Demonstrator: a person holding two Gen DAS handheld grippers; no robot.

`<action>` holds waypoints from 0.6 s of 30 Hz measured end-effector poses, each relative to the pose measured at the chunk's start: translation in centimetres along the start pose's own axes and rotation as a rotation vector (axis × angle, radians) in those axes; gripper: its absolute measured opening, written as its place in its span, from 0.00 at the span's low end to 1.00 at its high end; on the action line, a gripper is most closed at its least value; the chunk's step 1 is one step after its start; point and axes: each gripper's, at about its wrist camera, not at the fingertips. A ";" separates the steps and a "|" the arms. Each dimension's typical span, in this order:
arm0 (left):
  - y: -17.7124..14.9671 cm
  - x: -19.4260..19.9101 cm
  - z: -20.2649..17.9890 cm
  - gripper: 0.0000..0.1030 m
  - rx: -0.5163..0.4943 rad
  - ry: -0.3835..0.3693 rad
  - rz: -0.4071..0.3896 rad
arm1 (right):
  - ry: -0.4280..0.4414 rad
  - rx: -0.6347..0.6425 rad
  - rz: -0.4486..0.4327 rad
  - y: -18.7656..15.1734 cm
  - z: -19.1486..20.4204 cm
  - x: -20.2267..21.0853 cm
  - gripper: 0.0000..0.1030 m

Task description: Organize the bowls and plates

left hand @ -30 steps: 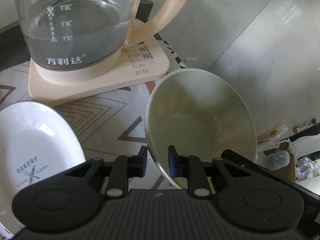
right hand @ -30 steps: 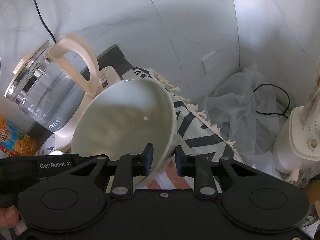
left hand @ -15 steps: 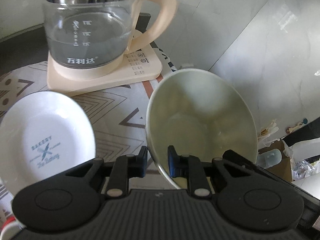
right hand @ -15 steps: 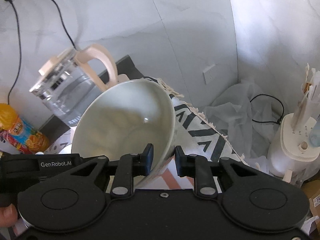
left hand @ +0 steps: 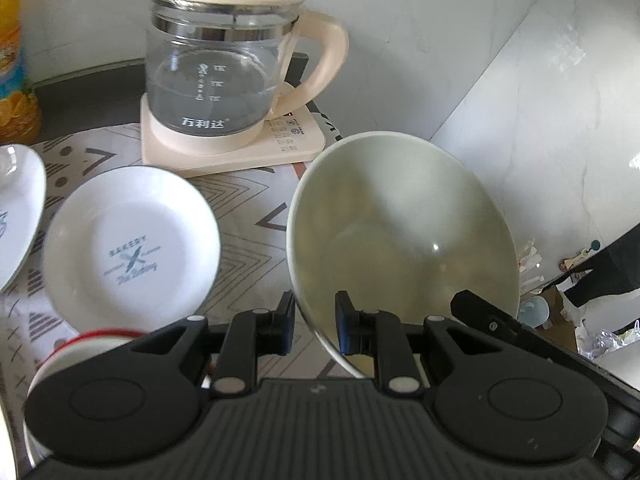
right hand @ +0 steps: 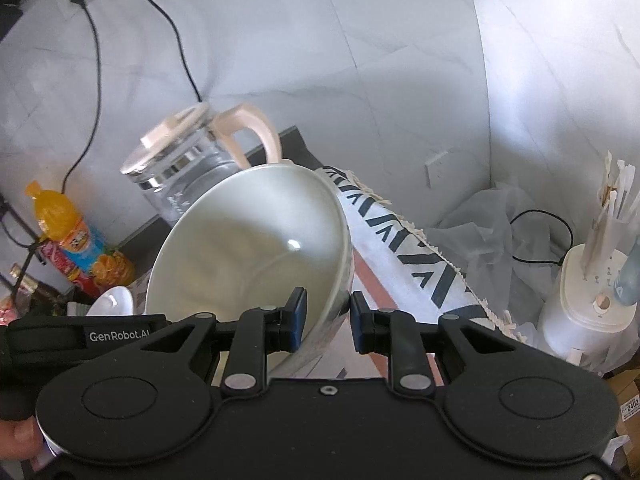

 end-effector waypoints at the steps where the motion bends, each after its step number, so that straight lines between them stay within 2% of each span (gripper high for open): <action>1: -0.3 0.4 -0.3 0.18 -0.003 0.005 -0.008 | 0.006 0.003 -0.007 -0.1 0.0 0.5 0.22; 18: -4.8 7.8 -2.9 0.18 -0.003 0.031 -0.116 | 0.103 0.032 -0.075 -2.9 -0.1 7.1 0.23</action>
Point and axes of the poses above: each gripper's, at about its wrist camera, not at the fingertips, and x roughly against the way its jaws point, z to its left, y to its top, and after that the axes turned 15 degrees about -y, right-handed
